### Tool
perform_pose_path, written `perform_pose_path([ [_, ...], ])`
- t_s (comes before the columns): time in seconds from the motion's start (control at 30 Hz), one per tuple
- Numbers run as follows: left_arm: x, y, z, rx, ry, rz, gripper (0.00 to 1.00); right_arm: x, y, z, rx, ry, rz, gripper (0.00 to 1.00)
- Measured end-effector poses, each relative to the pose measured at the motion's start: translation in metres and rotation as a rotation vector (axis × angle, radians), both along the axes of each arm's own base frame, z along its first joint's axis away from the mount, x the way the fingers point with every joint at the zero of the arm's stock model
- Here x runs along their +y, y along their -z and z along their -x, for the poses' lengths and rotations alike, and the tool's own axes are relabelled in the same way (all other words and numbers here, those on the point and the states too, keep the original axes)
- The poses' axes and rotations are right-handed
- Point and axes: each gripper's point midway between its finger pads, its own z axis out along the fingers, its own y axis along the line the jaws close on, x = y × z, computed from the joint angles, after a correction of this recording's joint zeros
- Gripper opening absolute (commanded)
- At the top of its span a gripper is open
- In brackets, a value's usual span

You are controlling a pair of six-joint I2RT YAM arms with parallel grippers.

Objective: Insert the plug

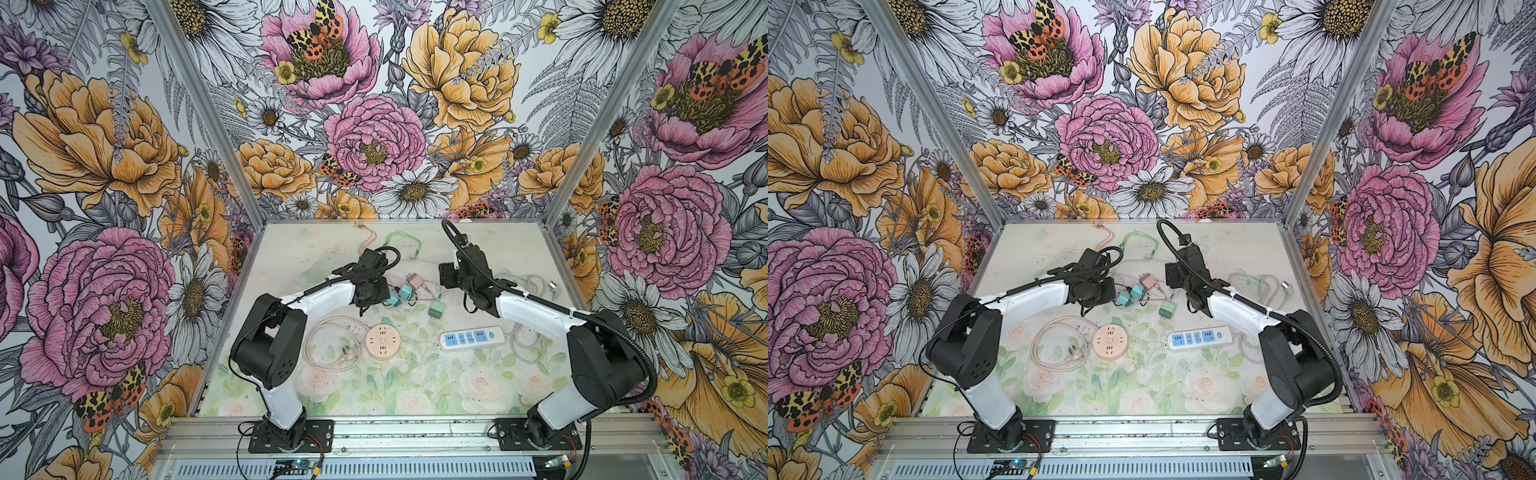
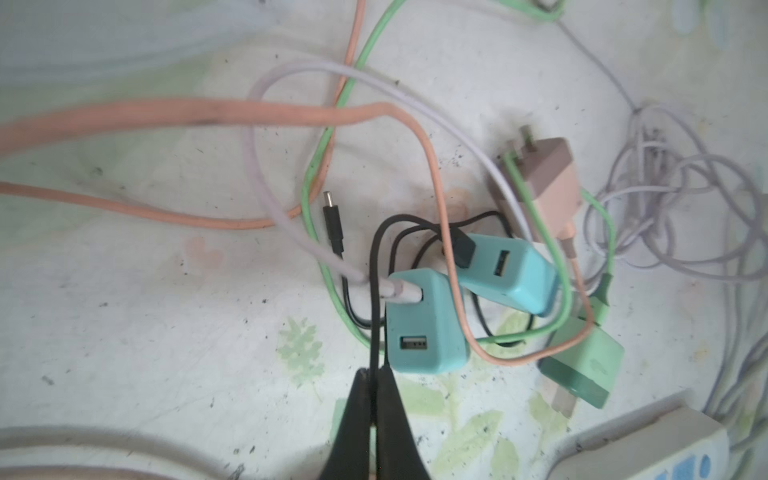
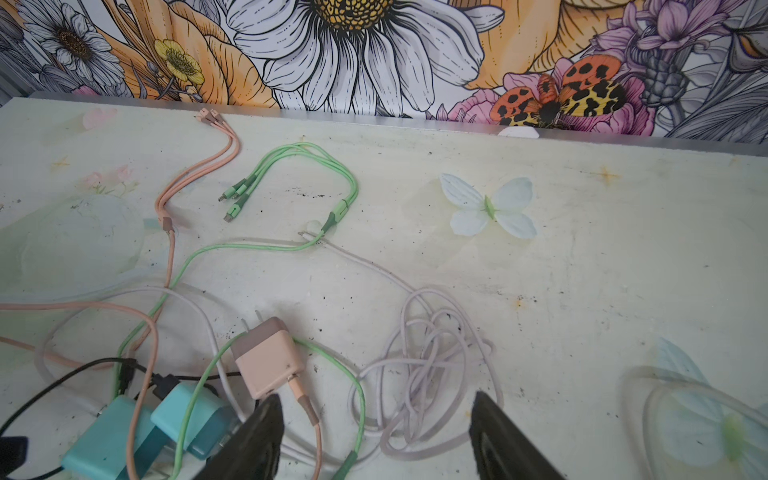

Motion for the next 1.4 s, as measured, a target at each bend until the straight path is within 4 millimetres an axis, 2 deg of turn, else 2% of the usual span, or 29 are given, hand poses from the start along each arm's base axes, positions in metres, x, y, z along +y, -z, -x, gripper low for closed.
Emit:
perform_pose_path([
  [0.13, 0.002, -0.052, -0.001, -0.091, 0.021, 0.018, 0.00, 0.000, 0.000, 0.000, 0.000, 0.001, -0.001, 0.72],
  [0.23, 0.004, -0.077, -0.003, -0.134, 0.033, 0.015, 0.00, 0.001, 0.000, 0.000, 0.001, 0.002, -0.006, 0.72],
  [0.33, 0.008, -0.086, -0.002, -0.144, 0.040, -0.005, 0.00, 0.001, 0.000, 0.000, 0.002, 0.001, -0.007, 0.72],
  [0.57, 0.023, -0.082, 0.004, -0.105, 0.047, -0.052, 0.00, 0.003, 0.000, 0.001, 0.002, -0.005, -0.008, 0.71],
  [0.67, 0.026, -0.092, 0.005, -0.116, 0.056, -0.057, 0.00, 0.007, 0.000, 0.003, 0.008, -0.020, -0.021, 0.69],
  [0.77, 0.029, -0.110, 0.009, -0.145, 0.068, -0.055, 0.00, 0.017, 0.001, 0.007, 0.019, -0.051, -0.048, 0.68],
  [0.9, 0.036, -0.140, 0.014, -0.197, 0.079, -0.049, 0.00, 0.038, 0.000, 0.015, 0.031, -0.119, -0.088, 0.67],
  [1.0, 0.043, -0.154, 0.015, -0.224, 0.085, -0.048, 0.00, 0.063, -0.001, 0.022, 0.038, -0.211, -0.130, 0.67],
  [1.23, 0.050, -0.148, 0.022, -0.184, 0.109, -0.049, 0.00, 0.133, -0.001, 0.035, 0.035, -0.436, -0.236, 0.66],
  [1.4, 0.049, -0.136, 0.028, -0.145, 0.126, -0.049, 0.00, 0.172, 0.013, 0.032, 0.068, -0.530, -0.272, 0.64],
])
